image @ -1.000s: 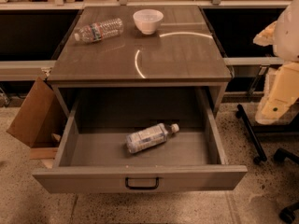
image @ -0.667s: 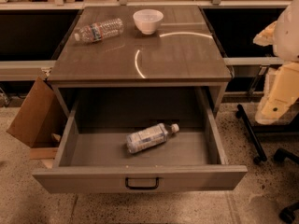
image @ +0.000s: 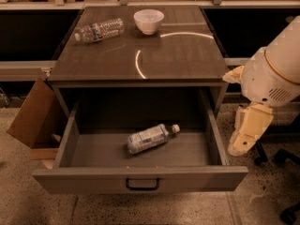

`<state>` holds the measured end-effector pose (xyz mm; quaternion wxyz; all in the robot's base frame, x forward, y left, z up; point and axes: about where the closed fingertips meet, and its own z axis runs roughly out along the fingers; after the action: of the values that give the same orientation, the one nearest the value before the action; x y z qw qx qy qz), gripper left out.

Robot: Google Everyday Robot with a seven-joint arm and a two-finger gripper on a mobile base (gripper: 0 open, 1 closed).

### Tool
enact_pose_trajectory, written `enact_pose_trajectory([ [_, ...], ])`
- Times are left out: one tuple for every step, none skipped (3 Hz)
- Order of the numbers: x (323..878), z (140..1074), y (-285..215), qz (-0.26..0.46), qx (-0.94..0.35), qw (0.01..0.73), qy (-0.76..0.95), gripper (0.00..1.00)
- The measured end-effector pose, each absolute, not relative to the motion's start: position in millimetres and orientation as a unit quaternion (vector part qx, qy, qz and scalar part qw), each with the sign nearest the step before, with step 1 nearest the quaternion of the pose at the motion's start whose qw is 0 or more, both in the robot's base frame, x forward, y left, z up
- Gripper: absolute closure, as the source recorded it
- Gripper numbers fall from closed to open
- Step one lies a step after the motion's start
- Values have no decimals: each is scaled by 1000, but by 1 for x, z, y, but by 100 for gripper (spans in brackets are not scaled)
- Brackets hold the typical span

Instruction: Pick blue plastic bottle from top drawer and place on counter

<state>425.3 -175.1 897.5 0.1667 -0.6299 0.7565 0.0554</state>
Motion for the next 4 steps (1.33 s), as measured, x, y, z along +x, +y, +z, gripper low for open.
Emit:
enact_pose_trajectory([
  [425, 897, -175, 55, -630, 167, 756, 0],
  [431, 881, -169, 73, -639, 178, 745, 0],
  [452, 823, -136, 107, -670, 199, 708, 0],
  [472, 789, -114, 125, -685, 215, 685, 0],
])
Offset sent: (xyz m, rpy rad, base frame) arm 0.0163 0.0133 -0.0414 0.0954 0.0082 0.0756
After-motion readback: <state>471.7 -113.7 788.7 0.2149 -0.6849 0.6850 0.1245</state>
